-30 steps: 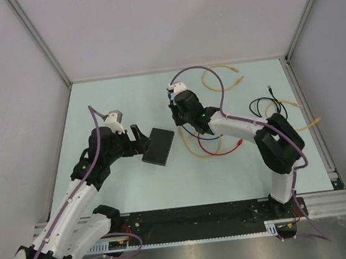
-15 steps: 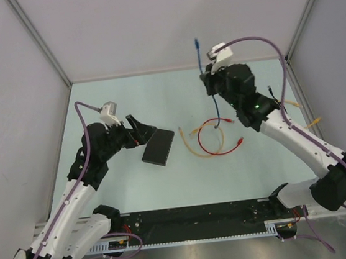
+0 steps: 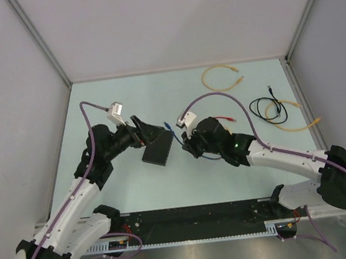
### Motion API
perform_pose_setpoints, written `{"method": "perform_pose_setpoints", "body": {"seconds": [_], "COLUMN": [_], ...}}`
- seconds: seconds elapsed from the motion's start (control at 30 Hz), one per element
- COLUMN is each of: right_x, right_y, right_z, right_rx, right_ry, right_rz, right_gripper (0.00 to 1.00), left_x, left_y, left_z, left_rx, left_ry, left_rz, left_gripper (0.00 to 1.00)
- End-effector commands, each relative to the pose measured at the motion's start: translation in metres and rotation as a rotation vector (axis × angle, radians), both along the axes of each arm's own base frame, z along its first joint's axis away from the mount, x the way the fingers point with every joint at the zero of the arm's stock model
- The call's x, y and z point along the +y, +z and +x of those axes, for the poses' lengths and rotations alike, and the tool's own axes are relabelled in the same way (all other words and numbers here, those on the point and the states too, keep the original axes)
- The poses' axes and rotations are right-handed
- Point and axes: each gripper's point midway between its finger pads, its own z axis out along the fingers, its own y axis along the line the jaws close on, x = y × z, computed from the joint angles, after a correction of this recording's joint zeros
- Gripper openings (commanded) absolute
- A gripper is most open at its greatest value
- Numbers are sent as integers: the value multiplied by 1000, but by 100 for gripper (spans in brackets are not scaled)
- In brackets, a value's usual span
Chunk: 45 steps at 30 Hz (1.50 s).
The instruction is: Insert the plug into the switch port
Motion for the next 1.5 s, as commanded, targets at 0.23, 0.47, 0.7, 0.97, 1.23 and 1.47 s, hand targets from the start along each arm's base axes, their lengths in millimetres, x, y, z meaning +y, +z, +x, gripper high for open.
{"method": "perform_pose_setpoints", "body": {"seconds": [0.23, 0.47, 0.7, 0.97, 1.23, 1.47], "right_x": [20, 24, 21, 15, 4, -25], "right_y": [-26, -35, -29, -42, -35, 27], "right_z": [-32, -43, -45, -52, -57, -30], "right_rx": [28, 71, 70, 103, 243, 285], "right_ry": [-61, -77, -95, -95, -56, -14], "right_rz": [155, 193, 233, 236, 310, 568], "right_gripper": [0, 0, 0, 0, 19, 47], "left_x": [-10, -30, -45, -66, -60, -57], "left_y": [-57, -72, -95, -97, -105, -87], "left_z": [-13, -14, -20, -32, -44, -53], "left_rx": [175, 219, 275, 246, 127, -27], "left_ry": [39, 3, -12, -75, -120, -167], "left_rz": [-94, -91, -67, -73, -15, -32], "left_gripper": [91, 77, 62, 20, 0, 0]}}
